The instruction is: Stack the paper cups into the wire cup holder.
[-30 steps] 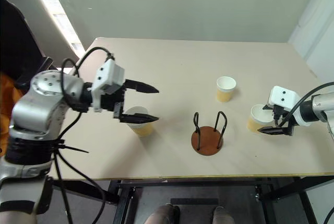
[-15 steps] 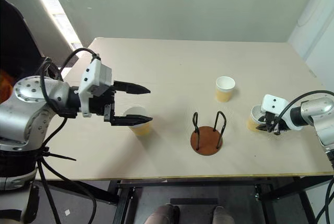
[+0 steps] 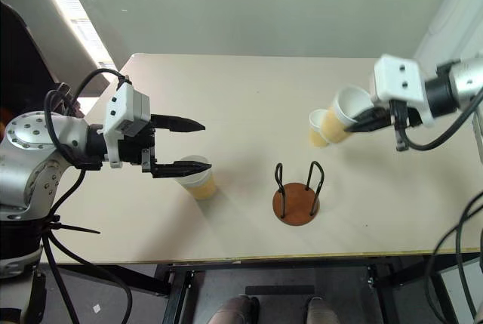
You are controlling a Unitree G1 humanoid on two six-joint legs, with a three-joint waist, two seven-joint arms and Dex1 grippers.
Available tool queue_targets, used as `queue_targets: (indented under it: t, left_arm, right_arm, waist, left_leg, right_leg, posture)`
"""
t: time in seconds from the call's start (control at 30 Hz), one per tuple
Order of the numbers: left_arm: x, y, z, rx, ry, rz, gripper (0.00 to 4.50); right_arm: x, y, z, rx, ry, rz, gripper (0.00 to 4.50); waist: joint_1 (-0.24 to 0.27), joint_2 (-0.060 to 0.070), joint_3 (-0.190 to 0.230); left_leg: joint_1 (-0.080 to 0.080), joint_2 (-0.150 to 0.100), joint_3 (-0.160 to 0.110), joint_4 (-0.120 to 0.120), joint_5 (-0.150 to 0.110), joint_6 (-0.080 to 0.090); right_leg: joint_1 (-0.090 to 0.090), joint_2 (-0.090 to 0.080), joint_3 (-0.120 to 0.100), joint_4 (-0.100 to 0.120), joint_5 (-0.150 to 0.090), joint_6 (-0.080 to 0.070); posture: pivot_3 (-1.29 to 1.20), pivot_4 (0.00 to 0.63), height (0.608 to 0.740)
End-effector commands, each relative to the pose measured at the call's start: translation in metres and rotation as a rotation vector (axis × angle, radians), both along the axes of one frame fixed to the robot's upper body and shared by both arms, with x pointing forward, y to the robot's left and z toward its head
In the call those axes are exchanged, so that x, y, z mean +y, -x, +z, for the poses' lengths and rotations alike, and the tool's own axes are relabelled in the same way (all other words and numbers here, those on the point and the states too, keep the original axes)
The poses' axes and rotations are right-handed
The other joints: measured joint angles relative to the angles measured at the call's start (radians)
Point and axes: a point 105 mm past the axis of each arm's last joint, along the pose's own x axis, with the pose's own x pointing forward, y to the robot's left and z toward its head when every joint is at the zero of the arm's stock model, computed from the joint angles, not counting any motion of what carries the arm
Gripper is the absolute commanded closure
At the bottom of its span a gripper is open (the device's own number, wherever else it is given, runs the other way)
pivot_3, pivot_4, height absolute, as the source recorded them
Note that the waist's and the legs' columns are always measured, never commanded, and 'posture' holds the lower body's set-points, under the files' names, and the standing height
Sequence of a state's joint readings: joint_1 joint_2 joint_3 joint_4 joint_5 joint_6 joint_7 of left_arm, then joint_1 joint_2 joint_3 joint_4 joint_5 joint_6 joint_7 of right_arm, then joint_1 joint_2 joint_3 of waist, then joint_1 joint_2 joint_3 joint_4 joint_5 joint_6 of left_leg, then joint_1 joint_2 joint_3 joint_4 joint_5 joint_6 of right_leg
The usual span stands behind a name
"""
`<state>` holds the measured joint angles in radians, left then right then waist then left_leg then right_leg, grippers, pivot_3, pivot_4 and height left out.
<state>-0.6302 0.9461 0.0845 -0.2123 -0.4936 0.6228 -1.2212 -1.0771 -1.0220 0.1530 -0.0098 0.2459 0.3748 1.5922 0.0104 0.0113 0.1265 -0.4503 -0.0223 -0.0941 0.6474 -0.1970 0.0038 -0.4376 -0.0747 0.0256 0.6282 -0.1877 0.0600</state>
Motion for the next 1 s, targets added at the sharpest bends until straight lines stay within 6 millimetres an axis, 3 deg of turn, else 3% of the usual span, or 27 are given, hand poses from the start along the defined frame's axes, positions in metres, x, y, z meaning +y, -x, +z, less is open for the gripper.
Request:
queue_targets:
  t: [0.03,0.07,0.23,0.43,0.63,0.73,0.9,1.0]
  left_arm:
    - [0.001,0.006,0.011,-0.051,0.002,-0.020,0.00]
    - [0.001,0.006,0.011,-0.050,0.001,-0.021,0.00]
    - [0.004,0.005,0.009,-0.050,-0.012,-0.012,0.00]
    - [0.009,0.009,0.007,-0.051,-0.020,0.005,0.00]
    - [0.009,0.010,0.006,-0.051,-0.017,0.022,0.00]
    - [0.009,0.011,0.005,-0.051,-0.017,0.025,0.00]
    - [0.015,0.005,0.008,-0.080,-0.019,0.070,0.00]
    - [0.028,-0.017,0.016,-0.161,-0.007,0.203,0.00]
  right_arm:
    - [0.020,0.016,0.001,-0.009,0.052,0.132,4.47]
    - [0.024,0.018,-0.003,-0.014,0.086,0.165,4.47]
    - [0.033,0.030,-0.023,0.027,0.191,0.283,4.47]
    - [0.038,0.037,-0.033,0.073,0.212,0.363,4.47]
    - [0.036,0.024,-0.050,0.086,0.285,0.339,4.47]
    - [0.036,0.017,-0.051,0.078,0.297,0.326,3.87]
    - [0.034,0.008,-0.045,0.058,0.290,0.289,2.11]
    - [0.015,-0.024,-0.037,-0.009,0.288,0.141,1.07]
  waist:
    - [0.003,-0.001,0.000]
    - [0.003,-0.001,0.000]
    - [0.002,-0.001,0.000]
    - [-0.001,-0.001,0.000]
    - [-0.002,-0.001,0.000]
    - [-0.002,-0.001,0.000]
    - [-0.002,-0.001,0.000]
    - [-0.002,-0.001,-0.001]
  left_leg:
    - [0.000,0.000,-0.001,0.000,0.001,-0.002]
    - [-0.001,0.000,-0.002,-0.001,0.005,-0.009]
    - [-0.002,0.000,-0.002,-0.001,0.005,-0.010]
    - [-0.001,0.000,-0.002,-0.001,0.005,-0.009]
    - [0.000,0.001,-0.003,-0.001,0.002,-0.003]
    - [0.000,0.001,-0.003,-0.001,0.002,-0.002]
    - [0.000,0.001,-0.003,-0.001,0.003,-0.003]
    - [0.001,0.002,-0.003,-0.001,0.003,-0.004]
  right_leg:
    - [0.000,0.000,-0.001,0.000,-0.001,-0.001]
    - [0.000,0.000,-0.002,0.001,-0.002,-0.002]
    - [-0.001,0.000,-0.002,0.001,-0.002,-0.003]
    - [-0.002,0.000,-0.002,0.002,-0.002,-0.003]
    - [-0.002,0.000,-0.002,0.006,-0.003,-0.005]
    - [-0.003,0.000,-0.002,0.008,-0.002,-0.006]
    - [-0.006,0.000,-0.002,0.013,-0.004,-0.010]
    - [-0.006,0.000,-0.002,0.015,-0.005,-0.011]
  posture:
    - [0.00,0.150,0.740]
    - [0.00,0.150,0.740]
    - [0.00,0.150,0.740]
    - [0.00,0.150,0.740]
    - [0.00,0.150,0.740]
    - [0.00,0.150,0.740]
    - [0.00,0.150,0.740]
    - [0.00,0.150,0.740]
